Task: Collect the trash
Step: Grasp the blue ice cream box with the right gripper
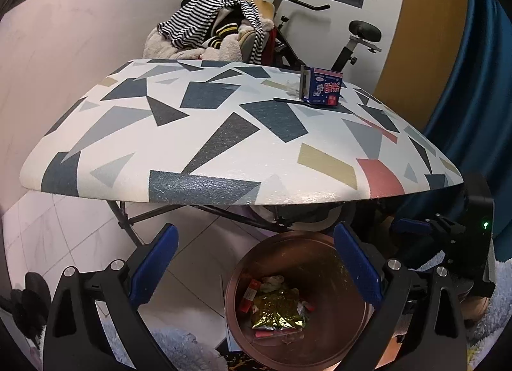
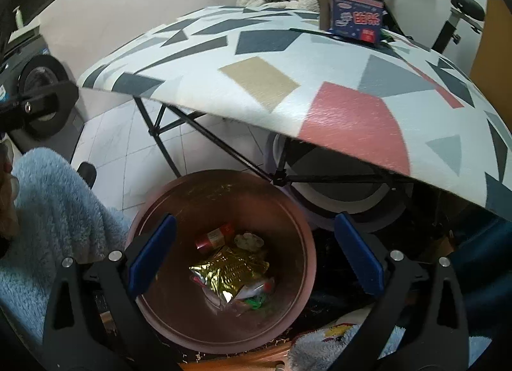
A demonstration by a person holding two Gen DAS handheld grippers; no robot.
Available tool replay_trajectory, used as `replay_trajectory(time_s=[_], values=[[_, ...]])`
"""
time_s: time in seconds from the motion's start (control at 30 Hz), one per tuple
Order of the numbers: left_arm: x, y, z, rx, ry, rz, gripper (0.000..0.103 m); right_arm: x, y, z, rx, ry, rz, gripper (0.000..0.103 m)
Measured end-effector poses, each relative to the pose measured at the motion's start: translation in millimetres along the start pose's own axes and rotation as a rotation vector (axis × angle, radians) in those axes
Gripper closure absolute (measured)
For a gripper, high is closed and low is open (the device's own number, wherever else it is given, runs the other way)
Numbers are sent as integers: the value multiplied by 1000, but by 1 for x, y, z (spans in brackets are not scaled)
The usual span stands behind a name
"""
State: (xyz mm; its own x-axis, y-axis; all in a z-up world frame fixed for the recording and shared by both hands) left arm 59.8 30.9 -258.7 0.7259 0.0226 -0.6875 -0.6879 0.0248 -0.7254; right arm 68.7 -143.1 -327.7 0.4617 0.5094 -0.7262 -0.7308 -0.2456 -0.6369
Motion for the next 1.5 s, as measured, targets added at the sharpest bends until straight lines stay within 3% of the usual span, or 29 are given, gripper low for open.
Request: replay_trajectory(time_s=[0.3,0.53,0.87,1.13,1.5], values=[[-1,-4,3,-11,-4,-1,8,-18,-11,-17,56,33,-70,6],[0,-28,4,-55,53,5,8,-41,-40,-39,92,66,-142,6],[30,-87,3,-72,64,-30,8,-58,-153,-91,102,103,-260,6],[63,-110,13,-96,53,-20,8,-24,-242,-137,98,152,-276,6],[97,-116,27,-120,36,15,8,33,-289,-165,102,203,-219,6]])
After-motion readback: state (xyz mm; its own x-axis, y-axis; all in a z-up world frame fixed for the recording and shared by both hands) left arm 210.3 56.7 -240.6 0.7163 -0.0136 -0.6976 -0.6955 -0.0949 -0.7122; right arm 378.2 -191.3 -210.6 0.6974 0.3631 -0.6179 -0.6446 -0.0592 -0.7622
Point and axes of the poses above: each gripper's, at about its wrist camera, not at the fingertips, and x roughly the way its jaws point, z to its left, y to its underside, the point moved 8 cm from there along x, roughly the way its jaws point, and after that the axes turned 15 degrees about -y, right-handed, at the moved point
